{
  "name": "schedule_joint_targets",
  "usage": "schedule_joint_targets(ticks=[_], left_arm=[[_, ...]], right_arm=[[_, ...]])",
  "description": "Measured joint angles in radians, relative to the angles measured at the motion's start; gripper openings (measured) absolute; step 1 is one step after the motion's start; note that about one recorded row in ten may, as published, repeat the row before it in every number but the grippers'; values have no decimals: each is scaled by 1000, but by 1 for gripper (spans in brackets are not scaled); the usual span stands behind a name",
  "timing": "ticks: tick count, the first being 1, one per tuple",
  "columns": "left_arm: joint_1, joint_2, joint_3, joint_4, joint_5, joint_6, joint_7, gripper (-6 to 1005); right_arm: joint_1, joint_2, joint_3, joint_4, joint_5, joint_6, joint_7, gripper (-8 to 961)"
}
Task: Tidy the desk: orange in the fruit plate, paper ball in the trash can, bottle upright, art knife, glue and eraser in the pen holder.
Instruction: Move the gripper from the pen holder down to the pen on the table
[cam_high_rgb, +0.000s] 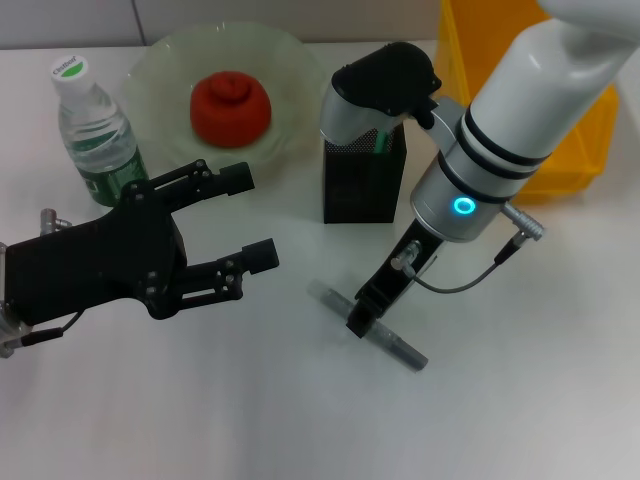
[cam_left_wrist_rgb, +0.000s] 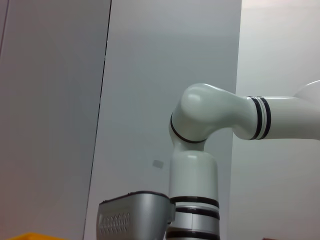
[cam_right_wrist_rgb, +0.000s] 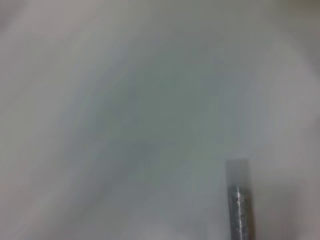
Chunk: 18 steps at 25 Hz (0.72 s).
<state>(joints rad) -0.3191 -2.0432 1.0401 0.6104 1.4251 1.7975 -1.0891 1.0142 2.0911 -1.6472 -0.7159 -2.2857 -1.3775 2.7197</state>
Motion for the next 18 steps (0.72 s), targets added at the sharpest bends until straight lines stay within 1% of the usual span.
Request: schedule_joint_targets(ticks=[3, 9, 16, 18], left_arm=[[0, 0, 0, 0, 0, -1, 0, 800], [0, -1, 3, 0, 0, -4, 0, 800], [0, -2, 1, 0, 0, -4, 0, 800], [1, -2, 1, 0, 0, -5, 0, 800]], right_arm=[[1, 1, -6, 13, 0, 10, 0, 362], [1, 1, -52, 21, 6, 37, 0, 359], [1, 1, -67, 21, 8, 50, -1, 354], [2, 1, -69, 21, 8, 50, -1, 269]])
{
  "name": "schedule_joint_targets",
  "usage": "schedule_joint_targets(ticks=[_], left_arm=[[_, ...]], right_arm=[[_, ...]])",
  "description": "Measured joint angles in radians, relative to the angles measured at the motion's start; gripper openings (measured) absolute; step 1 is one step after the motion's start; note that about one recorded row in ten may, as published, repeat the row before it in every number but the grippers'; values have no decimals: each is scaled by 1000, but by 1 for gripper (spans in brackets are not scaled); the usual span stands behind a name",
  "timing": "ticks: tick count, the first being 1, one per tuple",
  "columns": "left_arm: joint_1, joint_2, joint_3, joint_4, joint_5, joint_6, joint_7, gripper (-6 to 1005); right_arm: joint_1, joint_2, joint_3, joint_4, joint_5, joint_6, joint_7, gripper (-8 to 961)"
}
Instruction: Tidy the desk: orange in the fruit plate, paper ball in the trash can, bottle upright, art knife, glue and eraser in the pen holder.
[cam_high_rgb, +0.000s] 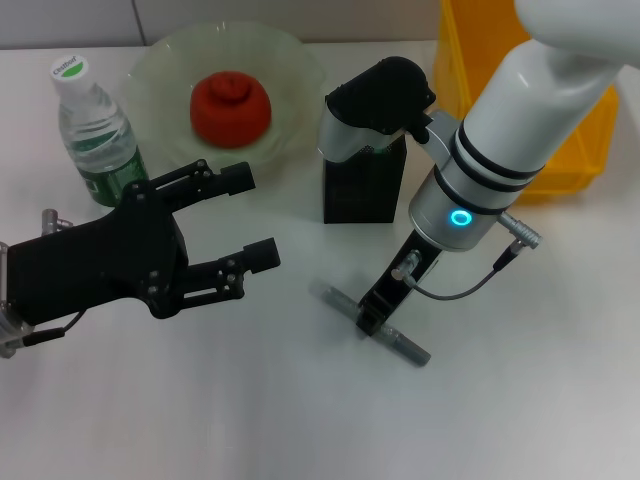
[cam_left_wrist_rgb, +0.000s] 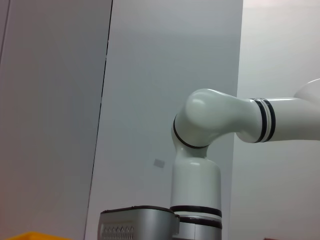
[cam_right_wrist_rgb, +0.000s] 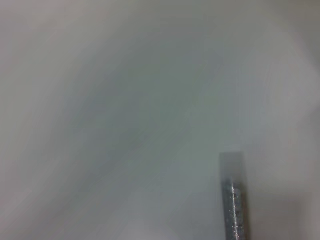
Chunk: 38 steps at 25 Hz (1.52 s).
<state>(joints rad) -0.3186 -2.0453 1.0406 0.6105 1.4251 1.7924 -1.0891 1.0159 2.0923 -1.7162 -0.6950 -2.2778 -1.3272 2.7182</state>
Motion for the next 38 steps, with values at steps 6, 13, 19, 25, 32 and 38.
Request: schedule_joint_targets(ticks=[6, 13, 19, 25, 32, 38], left_arm=[[-2, -1, -1, 0, 0, -2, 0, 800], [-3, -1, -1, 0, 0, -2, 2, 800], [-3, -1, -1, 0, 0, -3, 3, 800], [3, -1, -2, 0, 0, -4, 3, 800], [6, -1, -2, 0, -2, -3, 3, 801], [7, -3, -2, 0, -1, -3, 3, 801]], right_arm=[[1, 0, -4, 4, 0, 1, 0, 153], [0, 0, -30, -5, 0, 5, 0, 152], [-27, -1, -25, -74, 0, 3, 0, 147], [-110, -8, 13, -200, -3, 3, -3, 140], [-376, -8, 238, -474, 117, 44, -172, 138], [-539, -9, 398, -372, 644, 64, -687, 133]])
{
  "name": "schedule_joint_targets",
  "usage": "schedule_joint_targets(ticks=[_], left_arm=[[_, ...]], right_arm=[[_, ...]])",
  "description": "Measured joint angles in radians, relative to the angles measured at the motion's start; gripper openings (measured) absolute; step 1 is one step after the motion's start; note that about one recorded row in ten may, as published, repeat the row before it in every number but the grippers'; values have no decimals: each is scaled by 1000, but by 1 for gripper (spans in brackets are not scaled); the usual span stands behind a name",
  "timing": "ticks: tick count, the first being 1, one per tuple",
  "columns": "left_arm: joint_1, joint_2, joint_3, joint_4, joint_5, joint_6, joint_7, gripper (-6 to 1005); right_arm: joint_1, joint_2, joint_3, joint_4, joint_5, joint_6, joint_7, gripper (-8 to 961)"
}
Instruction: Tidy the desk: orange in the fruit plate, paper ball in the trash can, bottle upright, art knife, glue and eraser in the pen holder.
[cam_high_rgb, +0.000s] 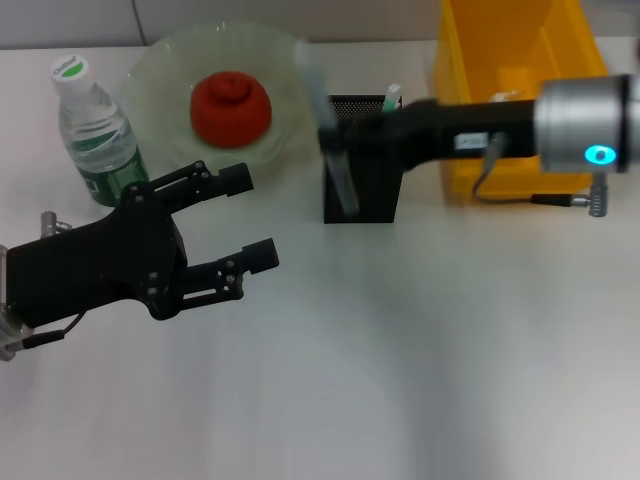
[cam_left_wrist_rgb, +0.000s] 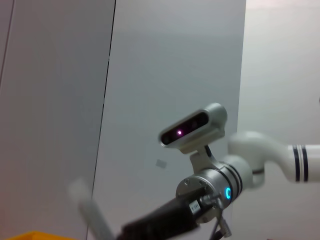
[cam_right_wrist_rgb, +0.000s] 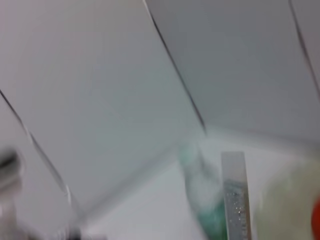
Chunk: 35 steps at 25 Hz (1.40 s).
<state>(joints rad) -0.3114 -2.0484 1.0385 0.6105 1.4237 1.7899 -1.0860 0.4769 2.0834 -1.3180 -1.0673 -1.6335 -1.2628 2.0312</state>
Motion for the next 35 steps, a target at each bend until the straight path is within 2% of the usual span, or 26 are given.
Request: schedule_joint_targets(ticks=[2, 3, 4, 8, 11, 14, 18, 23, 28, 35], left_arm=[[0, 0, 0, 0, 0, 0, 0, 801], [-1, -1, 0, 0, 0, 1, 0, 801], [-1, -1, 0, 0, 0, 1, 0, 801], [-2, -4, 0, 0, 1, 2, 0, 801], [-2, -5, 0, 0, 1, 2, 0, 801], [0, -6, 0, 0, 2, 2, 0, 801], [2, -7, 0, 0, 2, 4, 0, 801], [3, -7, 0, 0, 1, 5, 0, 801], [3, -7, 0, 0, 1, 5, 0, 801], [3, -7, 1, 0, 1, 5, 0, 801]], right_arm=[[-18, 0, 44, 105, 153, -14, -175, 133], [-23, -1, 87, 212, 253, -30, -312, 133], [-23, -1, 87, 212, 253, -30, -312, 133], [-18, -2, 164, 420, 408, -70, -635, 132], [-15, -1, 174, 478, 459, -61, -753, 132], [-2, -1, 175, 516, 481, -45, -795, 132], [52, -1, 167, 598, 485, -6, -878, 132], [93, 0, 135, 639, 474, 74, -903, 131], [101, 1, 100, 642, 474, 102, -904, 131], [101, 1, 96, 642, 474, 101, -905, 356]])
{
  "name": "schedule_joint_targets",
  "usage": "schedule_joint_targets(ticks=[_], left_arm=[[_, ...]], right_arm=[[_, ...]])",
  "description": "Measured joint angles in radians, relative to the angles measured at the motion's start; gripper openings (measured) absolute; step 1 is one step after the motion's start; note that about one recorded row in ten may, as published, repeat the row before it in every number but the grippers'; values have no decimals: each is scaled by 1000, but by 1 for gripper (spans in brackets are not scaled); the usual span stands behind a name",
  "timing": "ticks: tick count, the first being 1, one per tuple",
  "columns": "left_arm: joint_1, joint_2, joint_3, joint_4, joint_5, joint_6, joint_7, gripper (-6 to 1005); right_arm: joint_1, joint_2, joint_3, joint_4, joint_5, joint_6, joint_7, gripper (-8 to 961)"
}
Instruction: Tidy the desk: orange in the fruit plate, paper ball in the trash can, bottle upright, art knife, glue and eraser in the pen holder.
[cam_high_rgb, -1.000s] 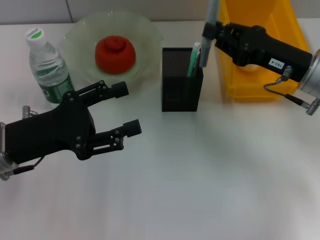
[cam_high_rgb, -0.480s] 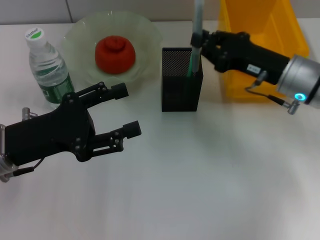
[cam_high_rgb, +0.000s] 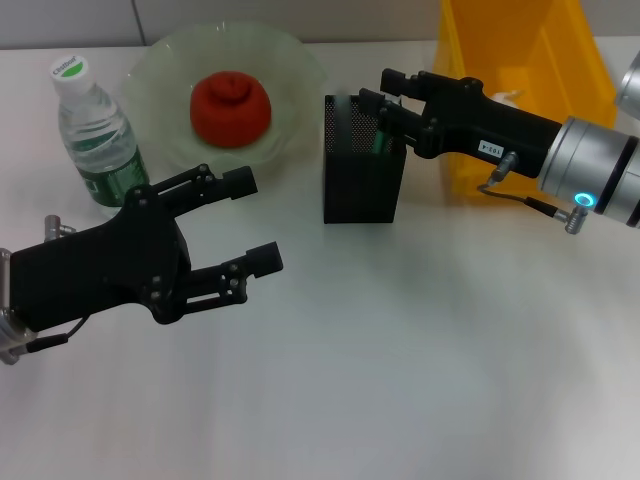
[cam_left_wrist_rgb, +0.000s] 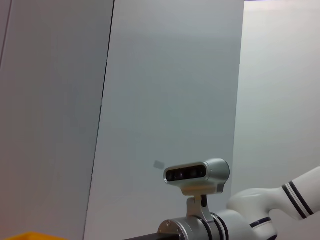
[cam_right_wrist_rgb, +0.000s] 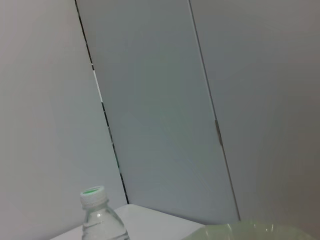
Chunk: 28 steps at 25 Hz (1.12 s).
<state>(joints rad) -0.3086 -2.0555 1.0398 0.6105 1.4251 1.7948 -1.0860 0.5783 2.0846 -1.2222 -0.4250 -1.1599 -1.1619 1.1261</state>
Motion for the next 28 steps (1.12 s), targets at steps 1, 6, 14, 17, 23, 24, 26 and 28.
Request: schedule_joint_targets(ticks=[1, 6, 14, 17, 23, 24, 26, 28], left_arm=[[0, 0, 0, 0, 0, 0, 0, 801], [0, 0, 0, 0, 0, 0, 0, 801], [1, 0, -1, 0, 0, 6, -2, 801], [4, 2, -1, 0, 0, 16, -7, 801], [23, 29, -1, 0, 0, 49, -12, 801], [23, 29, -1, 0, 0, 49, -12, 801], [29, 40, -1, 0, 0, 56, -14, 801], [40, 52, -1, 1, 7, 59, -15, 801]], right_arm=[[-1, 0, 0, -2, 0, -5, 0, 379], [-7, 1, 0, -13, 0, -24, -1, 492], [-66, -2, 1, -77, 1, -154, -1, 725], [-106, -3, -1, -105, -9, -221, -1, 769], [-181, -3, 0, -115, -108, -372, -55, 788], [-181, -3, 0, -115, -108, -372, -55, 788], [-191, -2, 0, -115, -152, -399, -68, 788], [-193, -1, -7, -114, -205, -437, -74, 788]])
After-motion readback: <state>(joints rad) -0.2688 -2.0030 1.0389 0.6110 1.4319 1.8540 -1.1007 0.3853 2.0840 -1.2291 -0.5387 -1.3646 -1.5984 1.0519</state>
